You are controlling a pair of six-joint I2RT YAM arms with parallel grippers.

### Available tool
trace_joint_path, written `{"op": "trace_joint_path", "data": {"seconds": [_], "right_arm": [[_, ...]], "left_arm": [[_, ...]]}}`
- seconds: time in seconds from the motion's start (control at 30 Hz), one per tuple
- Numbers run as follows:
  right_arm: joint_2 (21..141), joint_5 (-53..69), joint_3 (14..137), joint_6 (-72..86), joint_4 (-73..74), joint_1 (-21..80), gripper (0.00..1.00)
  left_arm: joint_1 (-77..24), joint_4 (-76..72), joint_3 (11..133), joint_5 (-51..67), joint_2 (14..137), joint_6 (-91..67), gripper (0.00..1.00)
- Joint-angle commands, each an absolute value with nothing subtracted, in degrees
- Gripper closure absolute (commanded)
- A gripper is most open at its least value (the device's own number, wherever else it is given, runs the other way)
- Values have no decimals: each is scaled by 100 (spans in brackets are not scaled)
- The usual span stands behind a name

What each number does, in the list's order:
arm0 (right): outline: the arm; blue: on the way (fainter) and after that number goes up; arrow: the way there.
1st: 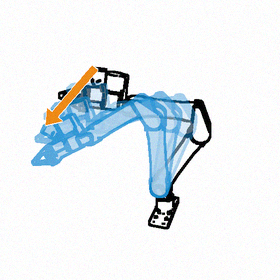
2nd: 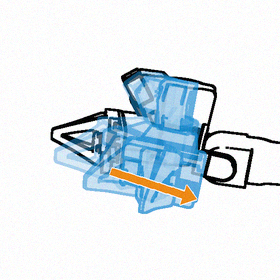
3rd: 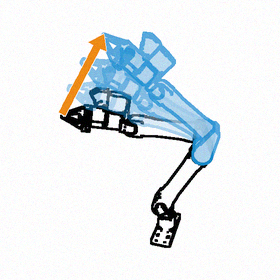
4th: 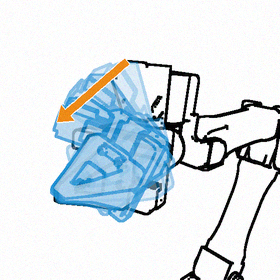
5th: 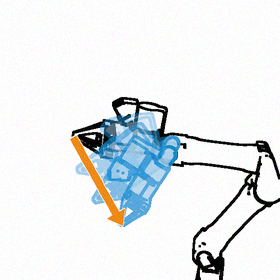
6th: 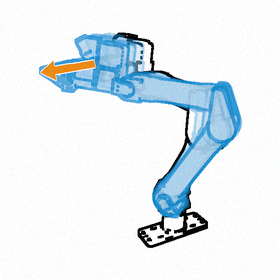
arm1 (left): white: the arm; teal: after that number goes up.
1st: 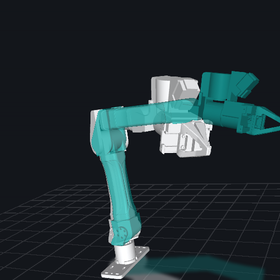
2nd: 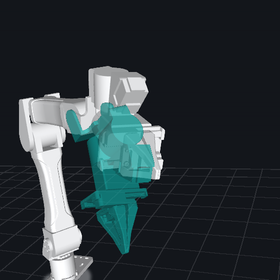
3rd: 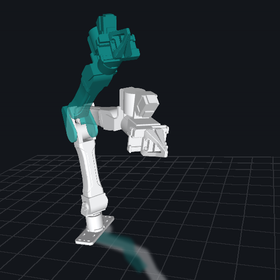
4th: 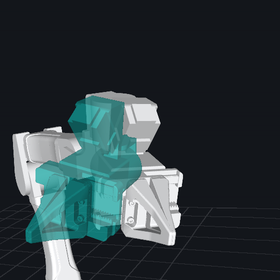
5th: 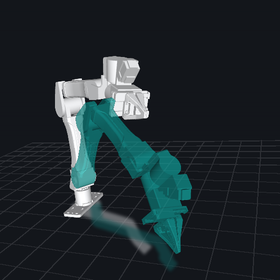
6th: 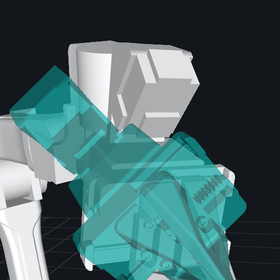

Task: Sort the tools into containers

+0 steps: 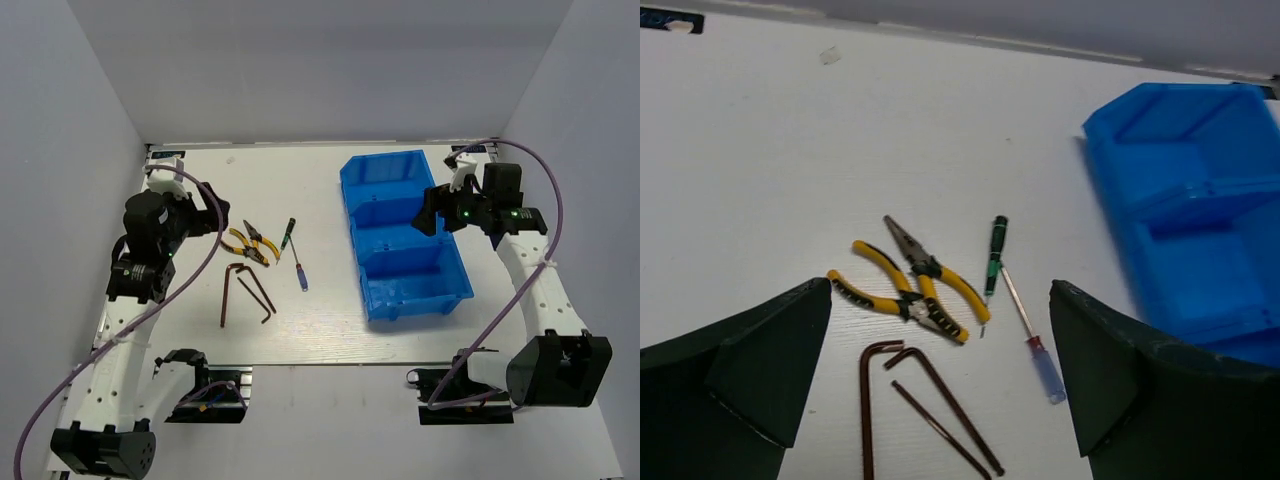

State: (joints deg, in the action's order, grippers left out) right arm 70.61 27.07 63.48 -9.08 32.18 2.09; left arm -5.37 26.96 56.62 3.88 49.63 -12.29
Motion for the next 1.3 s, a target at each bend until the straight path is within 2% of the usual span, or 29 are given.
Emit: {"op": "trace_joint_path", "data": {"seconds": [0.0, 0.17, 0.27, 0.37, 0.4, 0.43, 0.47, 0.5, 0.57, 0.6, 0.63, 0.67, 0.7, 0.83, 0.97, 1.07, 1.27], "right_arm": [[6943, 3102, 6530, -764, 3454, 185, 9], [6952, 3199, 6530, -756, 3454, 193, 9], [6943, 3208, 6478, -878, 3472, 167, 9], [6978, 3586, 6399, -1782, 3725, 167, 9], [7013, 4012, 6442, -2393, 3988, 176, 32], [7153, 4339, 6486, -2452, 4199, 193, 66], [7241, 4377, 6582, -2426, 4306, 237, 100], [7277, 4420, 6618, -2295, 4350, 237, 100], [7277, 4114, 6566, -2189, 4324, 316, 100], [7260, 4070, 6470, -2136, 4194, 334, 97], [7225, 3808, 6364, -2049, 4149, 360, 80], [7216, 3797, 6328, -2039, 4148, 413, 63], [7225, 3788, 6259, -2048, 4114, 430, 46], [7277, 3577, 6161, -1802, 3894, 492, 44], [7269, 3639, 6074, -1784, 3824, 518, 44], [7216, 3551, 5933, -1793, 3727, 501, 44], [7172, 3524, 5678, -1828, 3665, 501, 44]], "left_arm": [[-527, 3067, 5801, 1037, 4947, -1644, 0], [-527, 3269, 5801, 1283, 5308, -1582, 0], [-580, 3270, 5748, 1432, 5501, -1529, 8], [-580, 3270, 5695, 1433, 5844, -1468, 38], [-580, 3270, 5695, 1372, 5967, -1468, 51], [-580, 3374, 5748, 1197, 6246, -1468, 76], [-580, 3497, 5748, 1091, 6397, -1468, 86], [-580, 3585, 5844, 768, 6546, -1590, 98], [-580, 3717, 5915, 520, 7011, -1704, 98], [-580, 3718, 5993, 397, 7188, -1783, 93], [-632, 3718, 6064, 326, 7372, -1854, 70], [-633, 3718, 6117, 325, 7592, -1854, 62], [-633, 3796, 6291, 108, 8072, -1976, 62], [-633, 4184, 6697, -466, 9076, -2564, 50], [-572, 4025, 6977, -825, 9465, -3233, 41], [-571, 4394, 7363, -1221, 9956, -3682, 41], [-571, 4211, 7444, -1169, 10450, -4130, 41]]}}
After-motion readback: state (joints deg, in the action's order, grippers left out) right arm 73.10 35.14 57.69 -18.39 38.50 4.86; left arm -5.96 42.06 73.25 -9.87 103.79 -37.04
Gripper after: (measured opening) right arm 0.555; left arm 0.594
